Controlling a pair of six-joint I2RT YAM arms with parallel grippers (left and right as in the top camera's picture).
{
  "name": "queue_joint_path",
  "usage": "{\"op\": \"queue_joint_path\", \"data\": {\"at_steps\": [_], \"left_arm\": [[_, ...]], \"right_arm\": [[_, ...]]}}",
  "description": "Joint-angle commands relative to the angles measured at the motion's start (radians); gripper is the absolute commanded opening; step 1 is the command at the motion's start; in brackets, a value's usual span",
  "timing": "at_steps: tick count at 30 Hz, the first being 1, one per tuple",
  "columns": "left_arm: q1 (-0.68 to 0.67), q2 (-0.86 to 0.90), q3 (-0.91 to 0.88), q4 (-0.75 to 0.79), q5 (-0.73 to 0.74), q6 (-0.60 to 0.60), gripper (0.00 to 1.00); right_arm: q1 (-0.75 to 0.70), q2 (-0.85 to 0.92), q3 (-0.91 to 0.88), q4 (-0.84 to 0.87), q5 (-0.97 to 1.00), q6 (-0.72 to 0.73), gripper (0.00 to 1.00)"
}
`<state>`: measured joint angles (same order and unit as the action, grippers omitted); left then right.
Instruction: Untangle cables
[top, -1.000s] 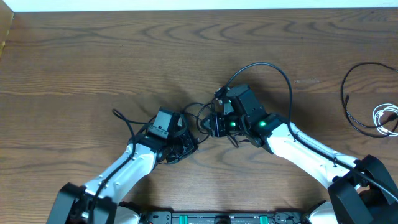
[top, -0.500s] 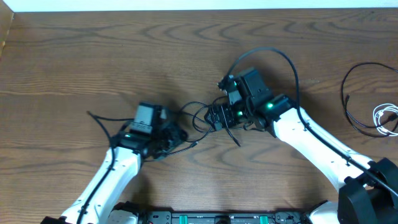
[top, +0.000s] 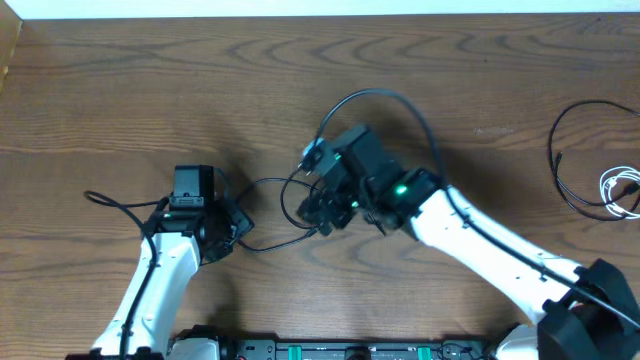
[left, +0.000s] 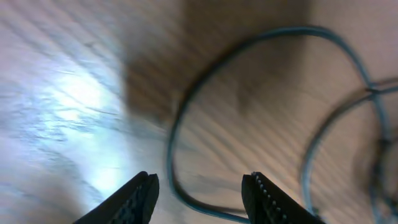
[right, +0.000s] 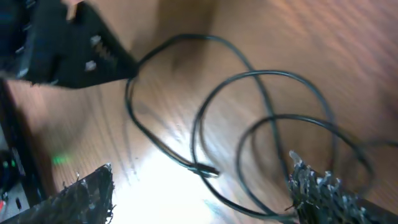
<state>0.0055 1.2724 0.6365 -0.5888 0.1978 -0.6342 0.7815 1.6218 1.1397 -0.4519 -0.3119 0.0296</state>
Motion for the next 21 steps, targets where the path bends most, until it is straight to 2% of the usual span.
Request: {"op": "queue_joint_path", "data": {"at_steps": [1,7,15,18,21], "left_arm": [[0.005,0.051,0.009,-0.017,-0.115,0.024,0.49],[0.005,0.150,0.009,0.002,-0.130,0.024,0.49],[0.004,0.233,0.009,0.002,0.006,0.032,0.20],[0.004,0.249,0.009,0.003,0.040,0.033,0.19],[0.004,0.259,0.009,0.007,0.080,0.033,0.19]], "right_arm": [[0.033,0.058,0.011,-0.001,0.085,-0.043,0.93],[0.036,0.171,0.011,0.039,0.087,-0.053,0.96],[0.036,0.291,0.011,0.048,0.080,0.042,0.96],[0.036,0.317,0.011,0.052,0.039,0.069,0.96],[0.035,0.346,0.011,0.079,-0.092,0.078,0.96]]}}
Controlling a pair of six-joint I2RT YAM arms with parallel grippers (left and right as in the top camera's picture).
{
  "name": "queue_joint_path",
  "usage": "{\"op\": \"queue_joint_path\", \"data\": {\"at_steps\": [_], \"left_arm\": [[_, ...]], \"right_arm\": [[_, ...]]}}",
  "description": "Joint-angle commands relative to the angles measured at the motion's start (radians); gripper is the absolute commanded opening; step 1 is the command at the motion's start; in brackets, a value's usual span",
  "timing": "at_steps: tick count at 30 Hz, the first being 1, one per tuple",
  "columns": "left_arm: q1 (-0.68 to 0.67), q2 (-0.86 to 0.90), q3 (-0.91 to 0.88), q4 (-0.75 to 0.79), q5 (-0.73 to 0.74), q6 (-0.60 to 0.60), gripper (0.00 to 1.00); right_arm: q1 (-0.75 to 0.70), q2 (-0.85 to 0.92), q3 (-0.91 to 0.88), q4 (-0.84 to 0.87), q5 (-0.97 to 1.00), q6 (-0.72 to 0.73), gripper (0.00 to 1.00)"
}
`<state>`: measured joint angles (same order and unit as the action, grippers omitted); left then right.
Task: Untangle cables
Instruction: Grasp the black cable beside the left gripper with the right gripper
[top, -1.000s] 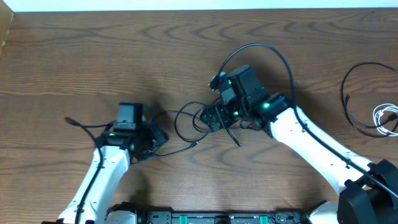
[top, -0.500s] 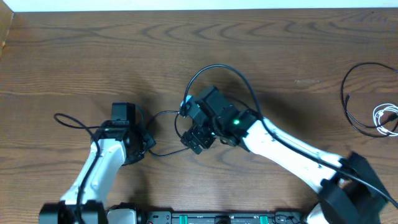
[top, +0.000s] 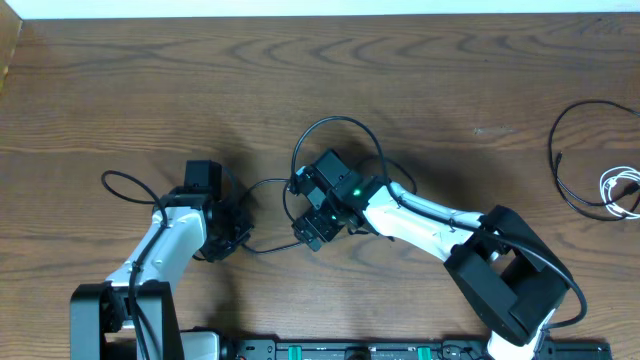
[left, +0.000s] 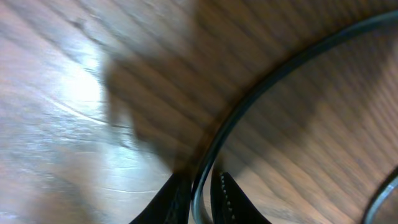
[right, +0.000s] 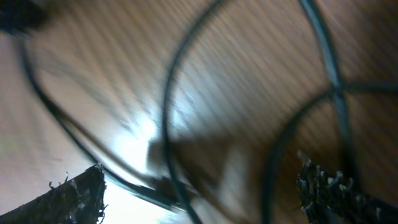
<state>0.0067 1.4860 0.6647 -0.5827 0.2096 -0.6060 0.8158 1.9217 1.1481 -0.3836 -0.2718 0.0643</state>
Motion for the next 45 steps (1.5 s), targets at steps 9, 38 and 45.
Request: {"op": "queue_joint_path", "data": {"at_steps": [9,38,45], "left_arm": [[0.003,0.046,-0.019,0.041,0.122,0.008,0.15],[0.003,0.046,-0.019,0.095,0.119,0.008,0.15],[0.003,0.046,-0.019,0.097,0.120,0.008,0.16]], "right_arm": [[0.003,0.066,0.003,0.116,-0.349,0.042,0.94],[0.214,0.073,0.001,0.102,0.202,-0.253,0.59],[0.214,0.106,0.001,0.095,0.195,-0.291,0.52]]}}
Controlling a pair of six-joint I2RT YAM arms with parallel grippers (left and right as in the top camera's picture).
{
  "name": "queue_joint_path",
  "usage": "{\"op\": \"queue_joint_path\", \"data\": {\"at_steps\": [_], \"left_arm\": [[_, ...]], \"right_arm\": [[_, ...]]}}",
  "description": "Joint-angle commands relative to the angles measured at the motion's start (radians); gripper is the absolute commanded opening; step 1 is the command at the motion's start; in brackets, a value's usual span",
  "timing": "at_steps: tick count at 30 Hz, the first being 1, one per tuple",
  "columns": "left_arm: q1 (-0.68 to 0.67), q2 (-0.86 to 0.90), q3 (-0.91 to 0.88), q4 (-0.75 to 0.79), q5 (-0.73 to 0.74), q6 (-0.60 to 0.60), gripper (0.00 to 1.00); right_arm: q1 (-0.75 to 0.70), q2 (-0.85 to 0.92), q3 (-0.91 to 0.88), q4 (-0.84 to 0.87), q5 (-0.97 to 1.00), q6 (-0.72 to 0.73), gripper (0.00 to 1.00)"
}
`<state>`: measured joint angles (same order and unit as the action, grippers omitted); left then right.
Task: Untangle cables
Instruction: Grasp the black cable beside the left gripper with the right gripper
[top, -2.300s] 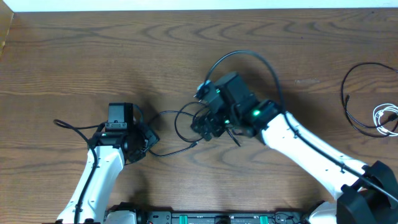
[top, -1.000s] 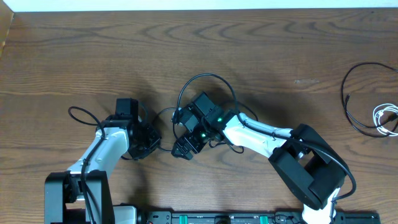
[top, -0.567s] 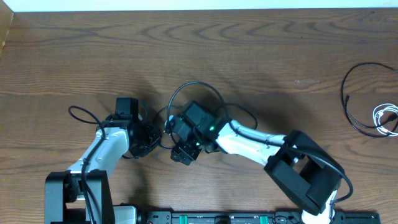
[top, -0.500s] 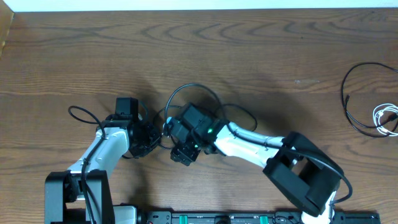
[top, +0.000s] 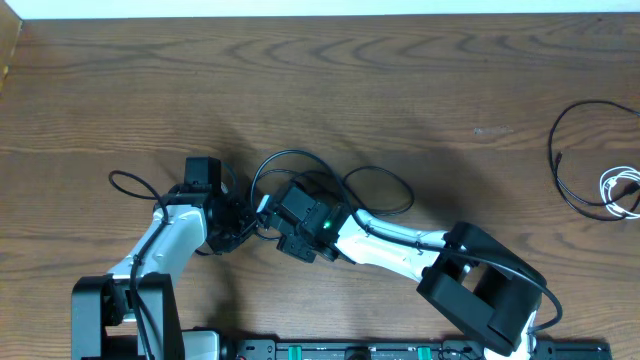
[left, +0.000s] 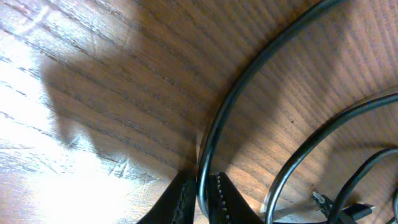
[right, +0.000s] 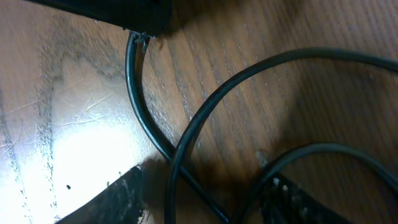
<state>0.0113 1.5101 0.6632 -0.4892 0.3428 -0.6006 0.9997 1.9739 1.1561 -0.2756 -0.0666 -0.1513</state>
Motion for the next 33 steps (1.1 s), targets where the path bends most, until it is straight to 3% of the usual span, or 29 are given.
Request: {"op": "queue_joint_path", "data": {"at_steps": [1,5,9,11,21,24,33], "left_arm": [[-0.002,0.022,-0.018,0.005,-0.013,0.002,0.22],[-0.001,0.022,-0.018,0.005,-0.013,0.003,0.23],[-0.001,0.022,-0.018,0.005,-0.013,0.003,0.24],[-0.001,0.022,-0.018,0.005,-0.013,0.007,0.27],[0.063,0.002,-0.016,-0.003,0.104,0.105,0.43],[0.117,-0.001,-0.016,-0.007,0.121,0.117,0.55],[0.231,-0.001,-0.016,-0.049,0.121,0.130,0.57]], "right_arm": [[0.031,0.058,-0.007,-0.013,-0.023,-0.075,0.49],[0.031,0.065,-0.007,-0.013,-0.087,-0.074,0.43],[0.031,0.065,-0.007,-0.016,-0.101,-0.074,0.09],[0.031,0.065,-0.007,-0.021,-0.101,-0.074,0.01],[-0.005,0.037,-0.007,-0.049,-0.101,0.014,0.01],[-0.030,0.014,-0.007,-0.060,-0.111,0.050,0.01],[-0.098,0.006,-0.007,-0.049,-0.302,0.106,0.01]]}}
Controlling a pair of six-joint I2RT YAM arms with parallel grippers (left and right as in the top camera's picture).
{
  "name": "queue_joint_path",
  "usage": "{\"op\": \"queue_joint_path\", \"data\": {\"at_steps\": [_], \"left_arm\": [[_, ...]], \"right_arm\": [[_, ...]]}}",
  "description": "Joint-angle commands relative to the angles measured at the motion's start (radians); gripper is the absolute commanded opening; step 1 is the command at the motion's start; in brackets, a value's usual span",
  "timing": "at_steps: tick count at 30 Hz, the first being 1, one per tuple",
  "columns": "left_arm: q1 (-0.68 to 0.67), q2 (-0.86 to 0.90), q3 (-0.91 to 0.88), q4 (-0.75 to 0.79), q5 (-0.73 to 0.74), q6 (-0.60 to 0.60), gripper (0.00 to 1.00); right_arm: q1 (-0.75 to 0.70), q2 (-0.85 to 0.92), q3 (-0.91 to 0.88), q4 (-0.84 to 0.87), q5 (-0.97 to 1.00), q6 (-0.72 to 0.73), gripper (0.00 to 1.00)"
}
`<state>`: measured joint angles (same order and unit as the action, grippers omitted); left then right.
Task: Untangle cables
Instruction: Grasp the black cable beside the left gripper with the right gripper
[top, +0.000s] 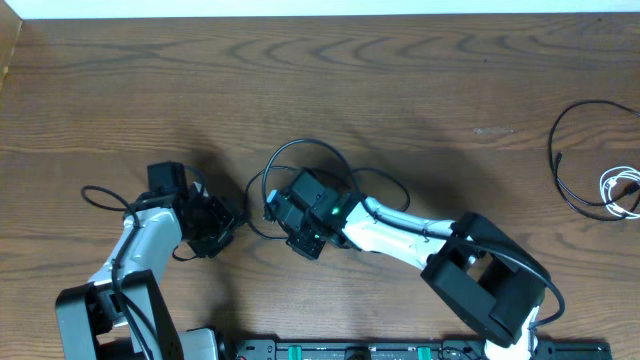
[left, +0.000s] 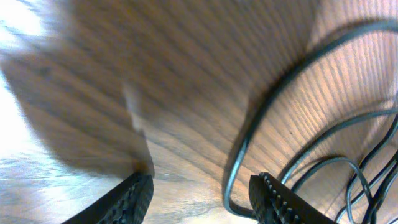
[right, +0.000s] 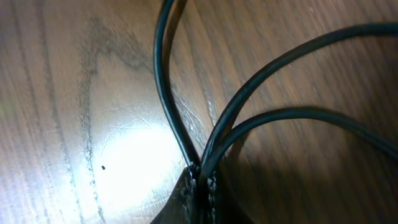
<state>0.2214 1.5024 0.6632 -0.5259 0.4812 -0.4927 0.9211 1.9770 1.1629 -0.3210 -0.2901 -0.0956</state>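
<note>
A black cable (top: 305, 143) lies in tangled loops on the wooden table (top: 420, 80), with a tail curling out at the far left. My right gripper (top: 300, 243) is in the middle of the tangle. In its wrist view it (right: 200, 183) is shut on two strands of the cable (right: 163, 81) where they meet. My left gripper (top: 226, 224) sits just left of the loops. It (left: 202, 200) is open, and one cable strand (left: 247, 140) runs down between the fingers, close to the right finger (left: 277, 199).
A second thin black cable (top: 565, 150) and a white cable (top: 622, 188) lie at the table's right edge, well apart from the tangle. The table's near edge carries the arms' bases.
My left gripper has let go of the cable, stands open and has shifted left. My right gripper, which was open over the strands, is now shut on them.
Both grippers began open, the left over a cable loop and the right above the tangle. Then the left was shut on a strand while the right stayed open, moving left to sit beside it. Now the left is open and the right holds the cable.
</note>
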Motion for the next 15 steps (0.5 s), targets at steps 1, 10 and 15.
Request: {"op": "queue_joint_path", "data": {"at_steps": [1,10,15], "left_arm": [[0.023,0.006,-0.017,-0.015,-0.018,0.022,0.57],[0.023,0.006,-0.018,-0.015,-0.020,0.022,0.60],[0.023,0.006,-0.018,-0.015,-0.021,0.022,0.61]], "right_arm": [[-0.025,0.003,-0.013,0.000,-0.089,0.051,0.01],[-0.103,-0.135,0.003,0.003,-0.105,0.084,0.01],[-0.107,-0.195,0.003,0.000,-0.106,0.043,0.01]]}}
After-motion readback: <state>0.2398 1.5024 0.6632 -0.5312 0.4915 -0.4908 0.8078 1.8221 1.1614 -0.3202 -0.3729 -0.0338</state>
